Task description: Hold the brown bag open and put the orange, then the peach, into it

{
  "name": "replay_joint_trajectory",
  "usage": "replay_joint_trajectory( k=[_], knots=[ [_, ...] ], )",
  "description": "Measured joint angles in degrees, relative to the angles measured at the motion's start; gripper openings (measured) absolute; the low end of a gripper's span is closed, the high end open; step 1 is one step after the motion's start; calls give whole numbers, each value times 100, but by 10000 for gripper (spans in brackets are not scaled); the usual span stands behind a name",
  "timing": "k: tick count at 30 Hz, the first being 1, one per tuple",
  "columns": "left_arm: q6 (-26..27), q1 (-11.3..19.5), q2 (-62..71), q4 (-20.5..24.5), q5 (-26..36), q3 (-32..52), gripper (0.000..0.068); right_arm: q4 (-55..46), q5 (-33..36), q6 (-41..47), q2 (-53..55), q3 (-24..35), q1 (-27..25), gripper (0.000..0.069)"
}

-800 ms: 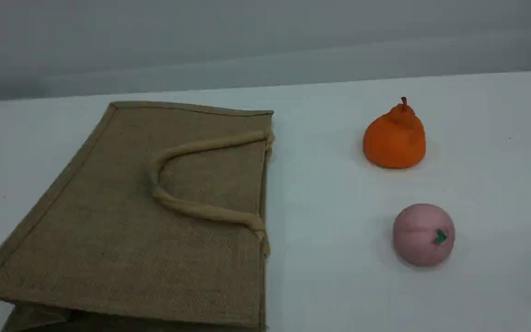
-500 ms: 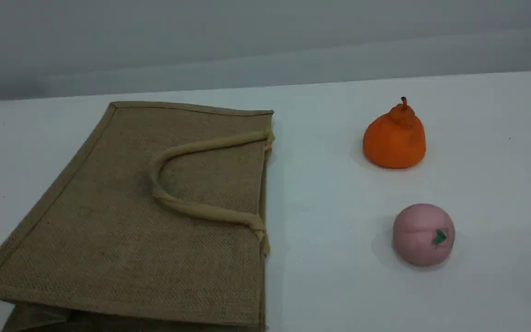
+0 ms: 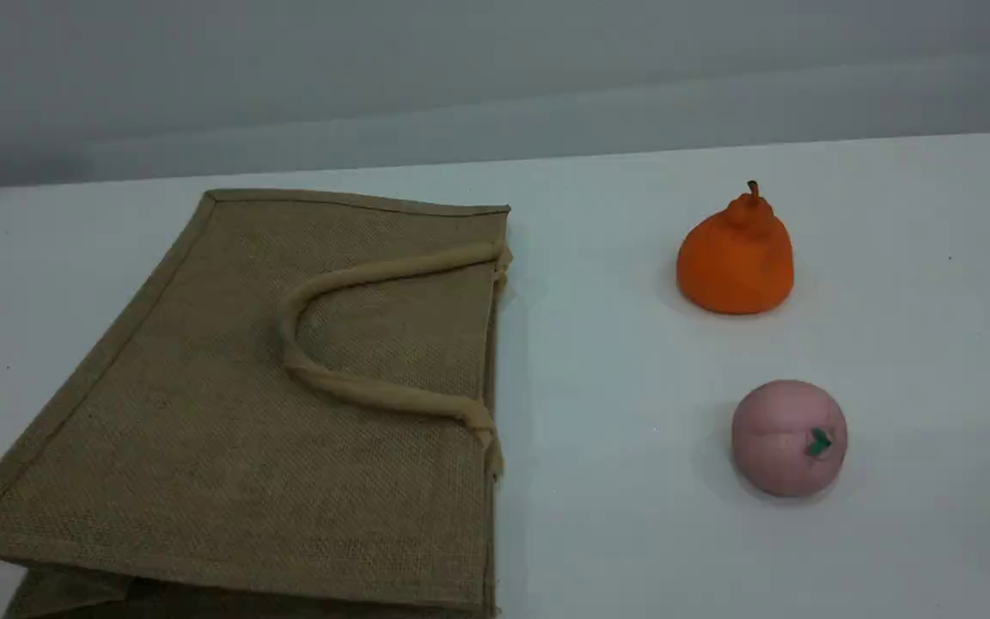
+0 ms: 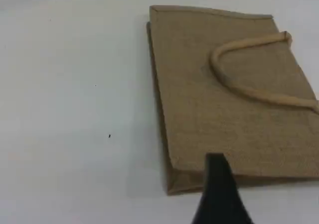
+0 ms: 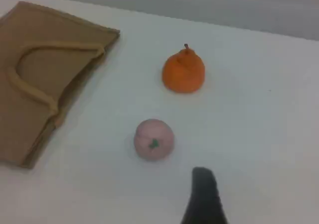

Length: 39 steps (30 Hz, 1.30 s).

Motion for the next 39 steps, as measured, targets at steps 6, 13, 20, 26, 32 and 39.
replay_joint_trajectory(
  k=[6,13,20,26,32,39],
  knots=[
    [0,0,0,0,0,0,412,0,0,-5,0,0,0,446],
    [0,0,0,0,0,0,412,0,0,1,0,0,0,446],
    [-5,0,0,0,0,0,412,11,0,5,0,0,0,446],
    [-53,0,0,0,-108,-73,412,23,0,5,0,0,0,446],
    [-697,0,579,12,-786,-361,412,55,-45,5,218,-29,0,446],
    [-306,0,2376,-19,-1658,-914,412,196,-1136,-26,1465,-160,0,446]
  ],
)
